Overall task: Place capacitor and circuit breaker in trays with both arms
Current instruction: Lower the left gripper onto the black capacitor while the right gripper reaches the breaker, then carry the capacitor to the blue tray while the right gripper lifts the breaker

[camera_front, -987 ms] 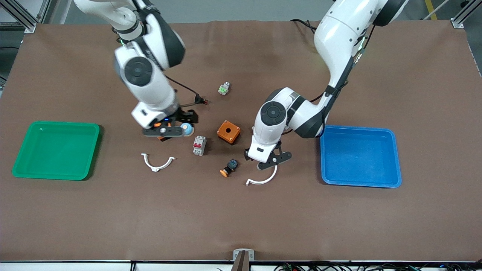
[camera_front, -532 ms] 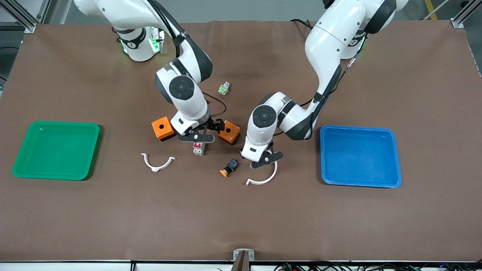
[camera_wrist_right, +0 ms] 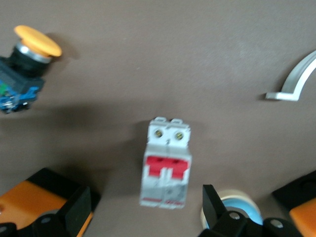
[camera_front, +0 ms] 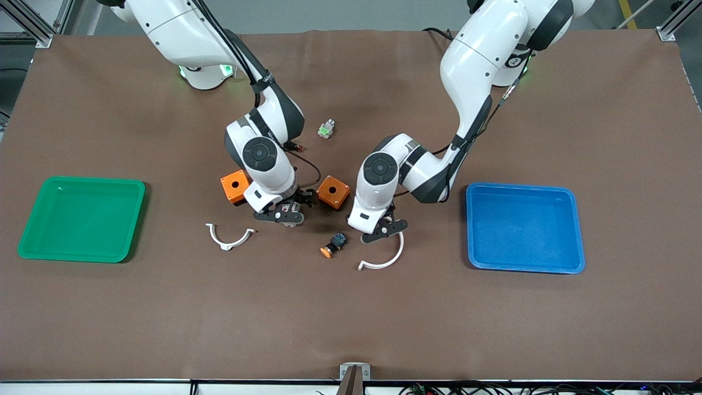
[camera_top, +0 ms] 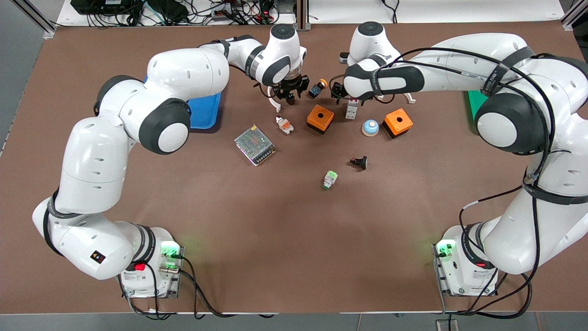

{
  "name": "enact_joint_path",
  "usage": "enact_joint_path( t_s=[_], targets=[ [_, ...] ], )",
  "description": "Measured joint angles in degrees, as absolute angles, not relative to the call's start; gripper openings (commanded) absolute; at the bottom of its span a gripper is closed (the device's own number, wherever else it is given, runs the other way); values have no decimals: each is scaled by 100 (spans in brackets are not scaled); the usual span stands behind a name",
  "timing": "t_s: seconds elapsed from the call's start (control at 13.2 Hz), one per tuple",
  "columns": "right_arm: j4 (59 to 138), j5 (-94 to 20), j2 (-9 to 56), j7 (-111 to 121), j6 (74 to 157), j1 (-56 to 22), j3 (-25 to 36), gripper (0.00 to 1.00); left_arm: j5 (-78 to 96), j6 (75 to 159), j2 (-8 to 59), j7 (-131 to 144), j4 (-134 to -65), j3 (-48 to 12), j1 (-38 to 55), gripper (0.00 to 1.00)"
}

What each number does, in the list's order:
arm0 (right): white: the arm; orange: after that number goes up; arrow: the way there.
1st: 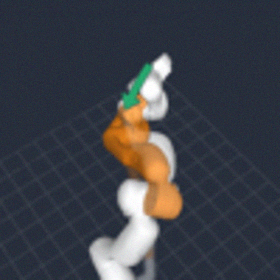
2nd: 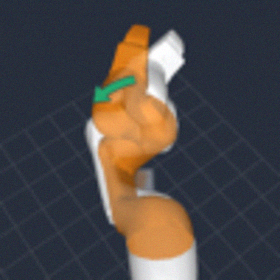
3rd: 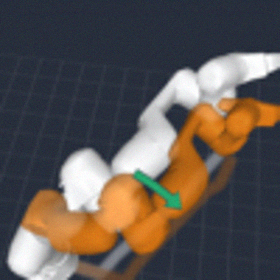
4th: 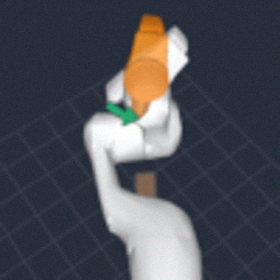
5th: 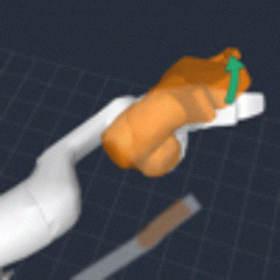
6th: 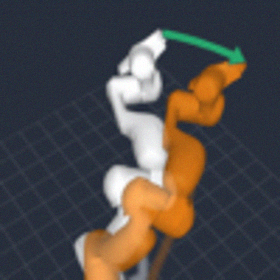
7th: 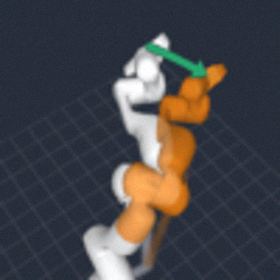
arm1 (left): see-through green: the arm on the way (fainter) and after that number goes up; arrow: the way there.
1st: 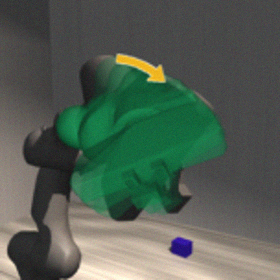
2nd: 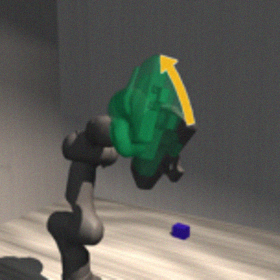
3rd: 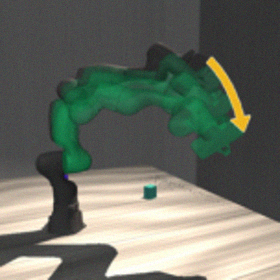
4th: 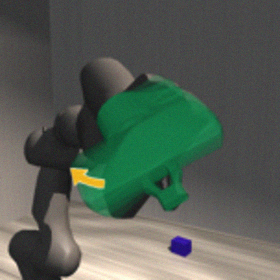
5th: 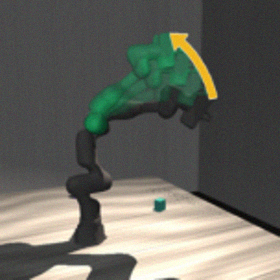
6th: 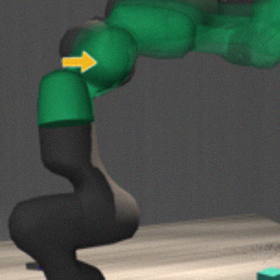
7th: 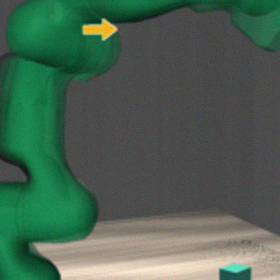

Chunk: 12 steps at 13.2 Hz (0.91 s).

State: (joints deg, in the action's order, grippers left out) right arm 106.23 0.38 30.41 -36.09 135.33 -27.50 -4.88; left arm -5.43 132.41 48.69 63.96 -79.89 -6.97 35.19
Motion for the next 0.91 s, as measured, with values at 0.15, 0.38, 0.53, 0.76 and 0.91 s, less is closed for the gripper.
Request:
enact_joint_path(
  t_s=[0.15, 0.38, 0.53, 0.76, 0.91],
  targets=[
    [10626, 38, 3194, -3484, 13717, -2624, -485, 96, -544, 13241, 4875, 6396, -7989, -693, 3519, 24],
    [10622, 39, 3496, -3450, 14144, -2601, -496, 81, -545, 13237, 4878, 6396, -7982, -676, 3519, 6],
    [10599, 39, 3562, -3450, 14197, -2602, -505, 69, -602, 13237, 4874, 6396, -7945, -636, 3515, 3],
    [10542, 39, 3561, -3449, 14194, -2602, -505, 64, -694, 13018, 4685, 6384, -7805, -558, 3466, 3],
    [10509, 39, 3556, -3442, 14183, -2602, -507, 64, -716, 12849, 4362, 6203, -7752, -524, 3292, 3]
  ],
)
